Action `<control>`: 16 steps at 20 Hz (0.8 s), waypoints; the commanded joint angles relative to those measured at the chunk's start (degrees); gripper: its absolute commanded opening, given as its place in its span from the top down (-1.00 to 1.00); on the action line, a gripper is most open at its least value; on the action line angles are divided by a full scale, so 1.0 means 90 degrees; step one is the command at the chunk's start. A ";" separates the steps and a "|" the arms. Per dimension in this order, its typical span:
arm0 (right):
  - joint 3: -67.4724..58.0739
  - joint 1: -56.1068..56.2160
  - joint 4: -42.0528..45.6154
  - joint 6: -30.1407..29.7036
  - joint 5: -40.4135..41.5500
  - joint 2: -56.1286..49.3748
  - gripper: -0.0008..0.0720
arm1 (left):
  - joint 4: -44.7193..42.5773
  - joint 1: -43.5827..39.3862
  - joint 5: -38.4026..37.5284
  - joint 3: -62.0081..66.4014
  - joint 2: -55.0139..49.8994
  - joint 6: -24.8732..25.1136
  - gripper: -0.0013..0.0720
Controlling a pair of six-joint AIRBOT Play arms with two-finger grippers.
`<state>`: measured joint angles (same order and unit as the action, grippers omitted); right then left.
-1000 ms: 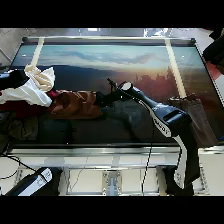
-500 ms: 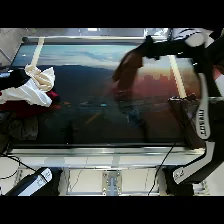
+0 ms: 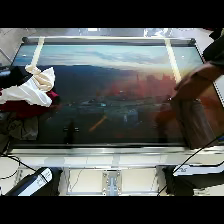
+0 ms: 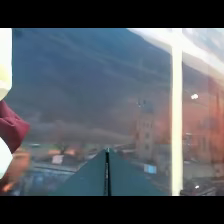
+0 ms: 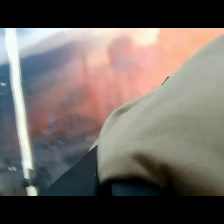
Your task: Fold the shirts.
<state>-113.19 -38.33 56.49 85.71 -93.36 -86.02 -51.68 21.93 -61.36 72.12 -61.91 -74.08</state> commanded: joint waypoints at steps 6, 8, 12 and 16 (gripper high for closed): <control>0.3626 -0.2657 0.1076 -0.0760 -0.0869 0.1836 0.95 | 0.0653 -0.0126 -0.0126 -0.0002 -0.0002 0.0005 0.94; 0.4617 -0.2895 0.1071 -0.0753 -0.0981 0.2074 0.46 | 0.0656 -0.0177 -0.0124 -0.0002 -0.0002 0.0002 0.94; 0.4478 -0.2880 0.0471 -0.0090 -0.1353 0.2545 -0.10 | 0.0653 -0.0175 -0.0121 -0.0002 -0.0002 0.0005 0.94; 0.2873 -0.2727 -0.1698 0.0083 -0.1064 0.2776 0.05 | 0.0658 -0.0177 -0.0121 -0.0002 -0.0002 0.0000 0.94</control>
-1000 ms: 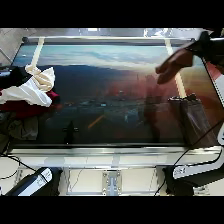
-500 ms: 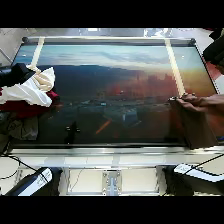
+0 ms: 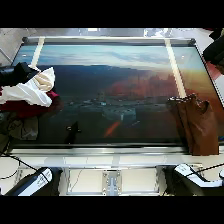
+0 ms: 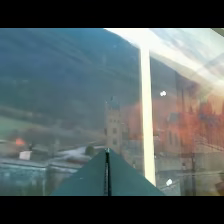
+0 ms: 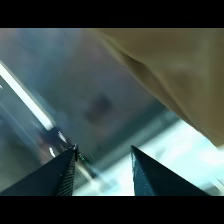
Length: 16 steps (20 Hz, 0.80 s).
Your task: Fold the shirts.
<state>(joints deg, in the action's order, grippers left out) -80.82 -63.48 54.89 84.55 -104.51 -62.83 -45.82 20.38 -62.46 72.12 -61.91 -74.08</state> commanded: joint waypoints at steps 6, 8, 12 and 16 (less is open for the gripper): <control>-0.0959 0.3376 -0.2606 -0.1341 0.1460 0.0420 0.95 | 0.0005 -0.0002 -0.0131 -0.0002 -0.0002 -0.0005 0.94; -0.0959 0.4464 -0.2062 -0.1358 0.1751 0.0393 0.95 | 0.0010 -0.0002 -0.0457 -0.0002 -0.0002 -0.0005 0.94; -0.0959 0.5671 -0.1047 -0.1358 0.1780 0.0396 0.95 | 0.0005 -0.0002 -0.0542 -0.0002 -0.0002 -0.0002 0.93; -0.0959 0.5906 -0.1073 -0.1355 0.1783 0.0396 0.95 | 0.0005 -0.0002 -0.0542 -0.0002 -0.0002 -0.0002 0.93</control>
